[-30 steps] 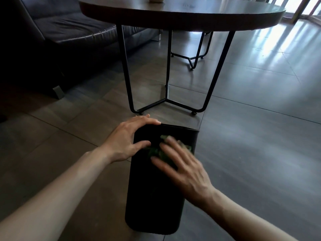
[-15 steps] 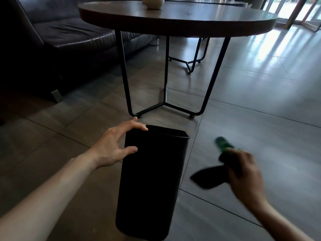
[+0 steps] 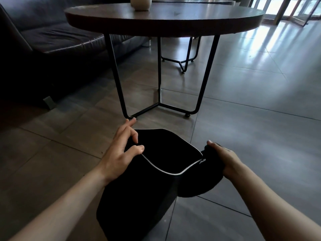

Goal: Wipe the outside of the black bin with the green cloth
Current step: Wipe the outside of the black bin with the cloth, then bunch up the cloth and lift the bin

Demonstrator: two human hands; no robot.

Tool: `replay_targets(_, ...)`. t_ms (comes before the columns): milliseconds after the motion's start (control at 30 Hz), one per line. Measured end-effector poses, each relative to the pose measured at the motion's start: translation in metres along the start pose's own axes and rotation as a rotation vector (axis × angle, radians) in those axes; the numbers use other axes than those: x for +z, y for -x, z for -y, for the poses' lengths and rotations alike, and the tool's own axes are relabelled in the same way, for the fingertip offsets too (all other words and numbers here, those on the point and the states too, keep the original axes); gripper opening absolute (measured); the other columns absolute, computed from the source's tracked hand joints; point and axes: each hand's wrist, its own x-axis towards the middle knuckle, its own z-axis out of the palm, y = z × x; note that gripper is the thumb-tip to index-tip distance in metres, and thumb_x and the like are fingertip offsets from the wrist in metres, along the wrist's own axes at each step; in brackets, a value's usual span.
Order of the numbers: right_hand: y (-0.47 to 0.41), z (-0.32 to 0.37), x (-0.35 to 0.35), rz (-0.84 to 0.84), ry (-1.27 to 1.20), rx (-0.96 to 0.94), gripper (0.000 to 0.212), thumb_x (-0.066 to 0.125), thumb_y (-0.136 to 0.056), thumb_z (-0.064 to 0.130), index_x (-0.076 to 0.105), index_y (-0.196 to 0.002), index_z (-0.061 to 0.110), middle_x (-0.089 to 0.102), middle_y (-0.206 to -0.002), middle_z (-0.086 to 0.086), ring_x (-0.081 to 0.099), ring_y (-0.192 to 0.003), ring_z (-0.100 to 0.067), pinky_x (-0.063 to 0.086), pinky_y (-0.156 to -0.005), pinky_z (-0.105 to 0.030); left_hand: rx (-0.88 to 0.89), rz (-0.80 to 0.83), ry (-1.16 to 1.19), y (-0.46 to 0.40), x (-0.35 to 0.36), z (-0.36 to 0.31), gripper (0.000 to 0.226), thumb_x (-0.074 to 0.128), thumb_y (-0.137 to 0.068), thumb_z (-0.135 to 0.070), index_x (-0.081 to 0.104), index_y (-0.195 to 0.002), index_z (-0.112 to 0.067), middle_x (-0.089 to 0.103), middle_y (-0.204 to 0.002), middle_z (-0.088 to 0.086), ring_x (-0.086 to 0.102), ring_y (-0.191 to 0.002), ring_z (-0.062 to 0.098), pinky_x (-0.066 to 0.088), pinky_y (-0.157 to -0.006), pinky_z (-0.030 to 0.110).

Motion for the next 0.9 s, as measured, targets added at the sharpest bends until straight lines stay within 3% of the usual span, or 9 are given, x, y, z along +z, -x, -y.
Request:
replay_targets(100,-0.002,-0.007,0.013,-0.027,0.177,-0.041,0.034,0.078,-0.092,0.025,0.072,-0.115,0.001,0.078,-0.106,-0.022,0.075,-0.084,-0.033,0.061,-0.086,-0.045,-0.020,-0.008,-0.008,0.004,-0.007,0.001,0.047,0.051,-0.072,-0.047,0.051,-0.118,-0.036,0.020,-0.161,-0.018,0.013,-0.141,-0.023,0.015,-0.106,0.000)
replay_targets(167,0.003,-0.010,0.022,0.038,0.362,-0.056,0.041,0.080,-0.090,0.041,0.074,-0.113,0.007,0.079,-0.104,-0.020,0.077,-0.091,-0.034,0.062,-0.094,-0.050,-0.050,-0.030,0.031,0.008,-0.012,0.004,0.061,0.047,-0.081,-0.039,0.038,-0.142,-0.036,0.017,-0.165,-0.014,0.014,-0.145,-0.016,0.014,-0.116,0.009)
replay_targets(267,0.014,-0.012,0.034,0.230,0.395,0.025,0.061,0.084,-0.076,0.062,0.075,-0.112,0.014,0.081,-0.105,-0.016,0.079,-0.097,-0.034,0.064,-0.091,-0.047,-0.152,-0.107,0.070,0.010,-0.026,0.013,0.072,0.037,-0.090,-0.038,0.014,-0.158,-0.033,0.014,-0.168,-0.011,0.013,-0.153,0.001,0.014,-0.126,0.030)
replay_targets(367,0.024,-0.013,0.051,0.357,0.359,0.039,0.059,0.093,-0.072,0.044,0.074,-0.117,0.011,0.081,-0.107,-0.015,0.079,-0.096,-0.033,0.065,-0.077,-0.039,-0.301,-0.170,0.124,0.011,-0.043,0.022,0.063,0.037,-0.106,-0.045,0.010,-0.161,-0.033,0.013,-0.168,-0.012,0.014,-0.149,-0.001,0.015,-0.119,0.023)
replay_targets(433,0.027,-0.015,0.062,0.314,0.332,-0.008,0.046,0.090,-0.080,0.013,0.070,-0.120,0.009,0.079,-0.106,-0.017,0.079,-0.090,-0.034,0.065,-0.070,-0.039,-0.383,-0.171,0.116,0.006,-0.050,0.029,0.057,0.027,-0.108,-0.045,0.020,-0.161,-0.025,0.021,-0.167,-0.007,0.018,-0.148,0.000,0.016,-0.117,0.020)
replay_targets(533,0.030,-0.015,0.069,0.195,0.335,-0.052,0.043,0.070,-0.086,-0.016,0.066,-0.123,0.004,0.074,-0.105,-0.023,0.072,-0.080,-0.033,0.062,-0.065,-0.037,-0.457,-0.132,0.096,-0.006,-0.056,0.027,0.061,0.026,-0.106,-0.053,0.025,-0.160,-0.024,0.025,-0.166,-0.006,0.023,-0.152,0.010,0.015,-0.127,0.034)
replay_targets(633,0.032,-0.008,0.062,0.128,0.349,-0.100,0.042,0.067,-0.087,-0.019,0.066,-0.121,0.005,0.073,-0.100,-0.022,0.070,-0.077,-0.033,0.059,-0.060,-0.034,-0.456,-0.127,0.175,-0.016,-0.052,0.018,0.057,0.028,-0.105,-0.053,0.018,-0.159,-0.038,0.023,-0.165,-0.015,0.023,-0.152,0.009,0.017,-0.127,0.038)
replay_targets(767,0.030,0.015,0.041,-0.010,0.358,-0.207,0.041,0.070,-0.086,-0.015,0.067,-0.117,0.011,0.073,-0.095,-0.019,0.072,-0.077,-0.034,0.060,-0.060,-0.034,-0.395,-0.112,0.288,-0.035,-0.029,0.014,0.058,0.033,-0.106,-0.051,0.026,-0.159,-0.031,0.028,-0.163,-0.015,0.025,-0.149,0.004,0.019,-0.126,0.034)
replay_targets(900,0.026,0.034,0.029,-0.154,0.376,-0.257,0.046,0.070,-0.082,-0.009,0.067,-0.118,0.018,0.073,-0.101,-0.020,0.073,-0.089,-0.043,0.063,-0.083,-0.059,-0.320,-0.136,0.161,-0.067,-0.004,0.022,0.048,0.035,-0.110,-0.030,0.033,-0.158,-0.021,0.037,-0.160,-0.006,0.033,-0.146,0.008,0.028,-0.121,0.030)
